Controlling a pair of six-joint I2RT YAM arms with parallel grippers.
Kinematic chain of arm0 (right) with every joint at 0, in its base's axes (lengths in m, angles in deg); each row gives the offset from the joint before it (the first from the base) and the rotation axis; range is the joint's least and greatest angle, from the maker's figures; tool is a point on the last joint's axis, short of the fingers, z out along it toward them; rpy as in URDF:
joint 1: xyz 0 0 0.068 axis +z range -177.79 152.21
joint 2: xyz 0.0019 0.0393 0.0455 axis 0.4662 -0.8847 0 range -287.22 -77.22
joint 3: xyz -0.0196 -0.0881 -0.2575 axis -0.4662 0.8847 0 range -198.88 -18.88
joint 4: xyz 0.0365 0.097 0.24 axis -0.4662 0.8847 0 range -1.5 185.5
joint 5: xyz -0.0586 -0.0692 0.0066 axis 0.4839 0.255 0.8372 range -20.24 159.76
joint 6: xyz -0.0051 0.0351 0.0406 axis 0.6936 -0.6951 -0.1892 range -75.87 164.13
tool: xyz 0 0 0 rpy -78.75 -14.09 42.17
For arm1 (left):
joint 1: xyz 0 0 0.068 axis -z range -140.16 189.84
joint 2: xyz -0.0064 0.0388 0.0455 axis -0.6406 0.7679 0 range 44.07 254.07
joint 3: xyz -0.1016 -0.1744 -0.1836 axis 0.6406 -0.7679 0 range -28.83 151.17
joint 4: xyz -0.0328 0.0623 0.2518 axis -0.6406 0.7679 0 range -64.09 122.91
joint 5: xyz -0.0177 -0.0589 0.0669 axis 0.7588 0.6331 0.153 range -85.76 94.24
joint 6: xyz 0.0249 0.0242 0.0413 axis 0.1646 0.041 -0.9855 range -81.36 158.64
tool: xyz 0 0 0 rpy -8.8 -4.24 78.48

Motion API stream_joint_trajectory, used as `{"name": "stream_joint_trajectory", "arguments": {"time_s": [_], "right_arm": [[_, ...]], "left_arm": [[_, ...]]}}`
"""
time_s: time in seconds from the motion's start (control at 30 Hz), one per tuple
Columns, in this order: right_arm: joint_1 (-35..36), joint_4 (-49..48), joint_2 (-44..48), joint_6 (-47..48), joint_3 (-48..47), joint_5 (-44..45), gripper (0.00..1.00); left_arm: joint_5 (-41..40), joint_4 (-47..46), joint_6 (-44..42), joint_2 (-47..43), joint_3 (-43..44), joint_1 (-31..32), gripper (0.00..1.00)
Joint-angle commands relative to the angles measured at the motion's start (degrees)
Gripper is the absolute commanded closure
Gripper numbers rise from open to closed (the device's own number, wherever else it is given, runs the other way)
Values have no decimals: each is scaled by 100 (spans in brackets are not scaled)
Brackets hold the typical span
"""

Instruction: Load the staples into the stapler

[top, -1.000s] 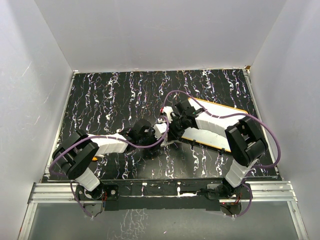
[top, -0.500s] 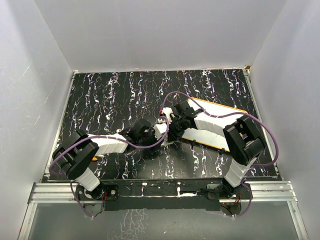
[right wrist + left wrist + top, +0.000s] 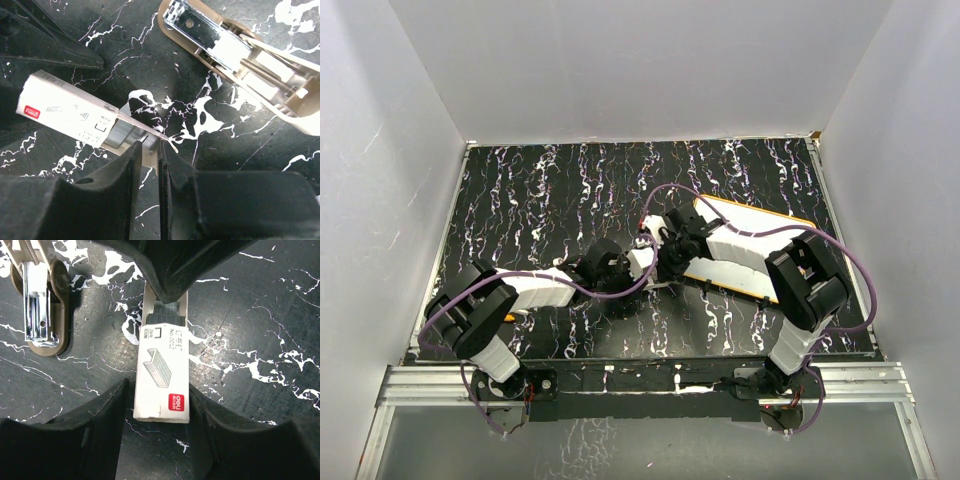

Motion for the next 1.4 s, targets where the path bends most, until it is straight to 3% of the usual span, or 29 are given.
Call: {"name": "stream_joint_trajectory", "arguments": {"time_s": [0.0, 0.4, 0.73, 1.37], "right_arm": [[123, -227, 92, 89, -37, 109, 78], [132, 82, 171, 269, -432, -48, 75], [131, 132, 100, 181, -400, 237, 75], [389, -30, 23, 93, -169, 671, 76]], "left_arm": [[36, 343, -101, 13, -161, 4, 51], [461, 285, -558, -235, -238, -83, 32], [1197, 155, -766, -191, -348, -83, 33], [1425, 235, -749, -135, -302, -83, 35]]}}
